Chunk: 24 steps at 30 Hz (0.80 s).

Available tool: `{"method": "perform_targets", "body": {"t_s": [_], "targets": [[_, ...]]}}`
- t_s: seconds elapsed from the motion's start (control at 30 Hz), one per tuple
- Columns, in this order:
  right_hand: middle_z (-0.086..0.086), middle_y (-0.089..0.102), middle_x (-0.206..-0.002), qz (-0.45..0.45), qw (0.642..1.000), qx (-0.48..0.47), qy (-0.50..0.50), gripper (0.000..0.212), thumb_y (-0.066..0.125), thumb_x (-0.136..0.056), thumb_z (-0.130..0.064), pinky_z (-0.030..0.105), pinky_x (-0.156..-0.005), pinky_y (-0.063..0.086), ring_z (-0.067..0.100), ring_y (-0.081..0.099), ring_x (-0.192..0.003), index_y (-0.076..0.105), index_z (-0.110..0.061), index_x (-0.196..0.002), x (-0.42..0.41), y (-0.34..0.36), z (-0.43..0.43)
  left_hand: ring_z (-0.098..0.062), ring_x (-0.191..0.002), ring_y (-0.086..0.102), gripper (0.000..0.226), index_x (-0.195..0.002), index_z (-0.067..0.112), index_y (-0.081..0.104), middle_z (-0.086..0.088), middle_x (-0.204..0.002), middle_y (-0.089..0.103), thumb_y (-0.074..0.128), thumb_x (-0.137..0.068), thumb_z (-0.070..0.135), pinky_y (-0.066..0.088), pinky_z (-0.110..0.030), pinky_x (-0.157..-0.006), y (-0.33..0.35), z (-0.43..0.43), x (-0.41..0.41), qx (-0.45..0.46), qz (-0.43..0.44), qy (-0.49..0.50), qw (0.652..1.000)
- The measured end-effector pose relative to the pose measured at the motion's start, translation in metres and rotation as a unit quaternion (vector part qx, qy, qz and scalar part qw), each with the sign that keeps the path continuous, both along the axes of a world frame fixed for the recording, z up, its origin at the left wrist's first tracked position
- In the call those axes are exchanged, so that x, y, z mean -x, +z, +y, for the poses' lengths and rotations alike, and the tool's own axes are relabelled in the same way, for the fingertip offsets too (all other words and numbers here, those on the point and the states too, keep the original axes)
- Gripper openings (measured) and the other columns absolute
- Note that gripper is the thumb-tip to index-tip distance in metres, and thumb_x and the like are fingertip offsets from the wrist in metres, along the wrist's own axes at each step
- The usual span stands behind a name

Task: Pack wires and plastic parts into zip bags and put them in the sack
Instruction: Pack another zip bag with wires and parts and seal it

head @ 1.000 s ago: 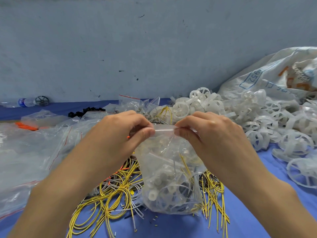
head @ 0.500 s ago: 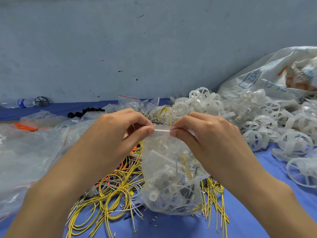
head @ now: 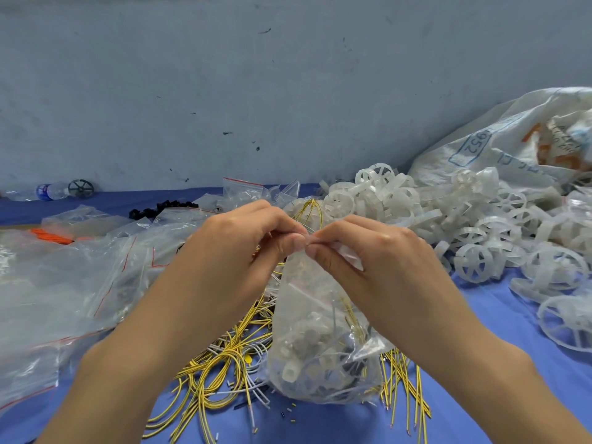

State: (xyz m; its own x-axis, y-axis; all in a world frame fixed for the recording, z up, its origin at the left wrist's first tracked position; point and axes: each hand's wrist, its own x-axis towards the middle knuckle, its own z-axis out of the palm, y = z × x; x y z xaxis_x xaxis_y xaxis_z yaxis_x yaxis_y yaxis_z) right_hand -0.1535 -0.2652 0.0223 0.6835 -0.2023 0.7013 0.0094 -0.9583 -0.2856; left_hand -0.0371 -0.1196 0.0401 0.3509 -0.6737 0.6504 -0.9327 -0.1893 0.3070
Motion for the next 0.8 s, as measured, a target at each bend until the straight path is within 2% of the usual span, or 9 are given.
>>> {"method": "perform_targets", "body": {"t_s": [0.07, 0.17, 0.33, 0.47, 0.53, 0.63, 0.73, 0.8], "targets": [[-0.013, 0.068, -0.089, -0.004, 1.000, -0.014, 0.004, 0.019, 0.054, -0.096, -0.046, 0.037, -0.063, 0.049, 0.017, 0.063, -0.076, 0.070, -0.034, -0.096, 0.000, -0.001, -0.001, -0.004, -0.081, 0.060, 0.015, -0.097, 0.029, 0.070, 0.019, -0.087, 0.063, 0.057, -0.094, 0.036, 0.047, -0.025, -0.070, -0.001, 0.000, 0.000, 0.003, -0.004, 0.005, 1.000], [-0.013, 0.068, -0.088, -0.019, 0.999, -0.029, 0.005, 0.020, 0.055, -0.096, -0.045, 0.039, -0.064, 0.050, 0.016, 0.063, -0.076, 0.069, -0.032, -0.094, -0.001, -0.002, -0.001, -0.007, -0.080, 0.060, 0.021, -0.097, 0.031, 0.070, 0.017, -0.089, 0.062, 0.051, -0.094, 0.039, 0.049, -0.034, -0.068, -0.005, -0.005, 0.003, 0.018, -0.015, 0.021, 1.000], [-0.012, 0.067, -0.086, -0.037, 0.999, -0.039, -0.001, 0.021, 0.056, -0.095, -0.044, 0.039, -0.062, 0.049, 0.017, 0.062, -0.074, 0.070, -0.029, -0.092, -0.003, -0.003, -0.003, -0.005, -0.084, 0.061, 0.015, -0.099, 0.025, 0.071, 0.016, -0.091, 0.064, 0.056, -0.098, 0.029, 0.048, -0.028, -0.072, -0.012, -0.015, 0.007, 0.069, 0.004, 0.016, 0.998], [-0.015, 0.067, -0.087, -0.027, 0.998, -0.050, -0.008, 0.015, 0.061, -0.093, -0.043, 0.038, -0.065, 0.050, 0.016, 0.062, -0.076, 0.071, -0.032, -0.091, -0.002, -0.003, -0.006, -0.011, -0.081, 0.062, 0.020, -0.097, 0.024, 0.068, 0.013, -0.090, 0.064, 0.051, -0.096, 0.036, 0.050, -0.041, -0.066, -0.017, -0.017, 0.006, 0.077, -0.013, 0.055, 0.995], [-0.017, 0.067, -0.089, -0.017, 0.998, -0.056, -0.019, 0.014, 0.061, -0.092, -0.044, 0.038, -0.067, 0.050, 0.014, 0.061, -0.078, 0.072, -0.034, -0.092, -0.001, -0.002, -0.011, -0.013, -0.080, 0.062, 0.020, -0.096, 0.022, 0.067, 0.011, -0.089, 0.065, 0.052, -0.097, 0.035, 0.050, -0.043, -0.065, -0.018, -0.016, 0.001, 0.089, -0.008, 0.063, 0.994], [-0.017, 0.067, -0.092, 0.005, 0.998, -0.063, -0.027, 0.017, 0.059, -0.091, -0.046, 0.038, -0.071, 0.050, 0.013, 0.061, -0.082, 0.072, -0.036, -0.096, 0.000, -0.001, -0.016, -0.008, -0.078, 0.059, 0.016, -0.095, 0.021, 0.068, 0.012, -0.085, 0.065, 0.055, -0.097, 0.031, 0.047, -0.033, -0.067, -0.019, -0.010, -0.009, 0.100, 0.016, 0.065, 0.993], [-0.017, 0.067, -0.094, 0.022, 0.997, -0.053, -0.042, 0.019, 0.057, -0.092, -0.048, 0.036, -0.072, 0.049, 0.013, 0.060, -0.084, 0.072, -0.038, -0.098, 0.002, -0.002, -0.019, -0.004, -0.080, 0.058, 0.023, -0.095, 0.023, 0.067, 0.017, -0.085, 0.064, 0.050, -0.093, 0.038, 0.044, -0.022, -0.065, -0.020, -0.006, -0.016, 0.096, 0.039, 0.077, 0.992], [-0.017, 0.066, -0.094, 0.027, 0.997, -0.041, -0.052, 0.019, 0.056, -0.093, -0.048, 0.034, -0.071, 0.048, 0.014, 0.059, -0.083, 0.071, -0.039, -0.099, 0.002, -0.002, -0.021, -0.002, -0.082, 0.059, 0.022, -0.095, 0.026, 0.067, 0.018, -0.085, 0.064, 0.049, -0.093, 0.038, 0.045, -0.019, -0.064, -0.022, -0.003, -0.021, 0.097, 0.054, 0.083, 0.990]]}}
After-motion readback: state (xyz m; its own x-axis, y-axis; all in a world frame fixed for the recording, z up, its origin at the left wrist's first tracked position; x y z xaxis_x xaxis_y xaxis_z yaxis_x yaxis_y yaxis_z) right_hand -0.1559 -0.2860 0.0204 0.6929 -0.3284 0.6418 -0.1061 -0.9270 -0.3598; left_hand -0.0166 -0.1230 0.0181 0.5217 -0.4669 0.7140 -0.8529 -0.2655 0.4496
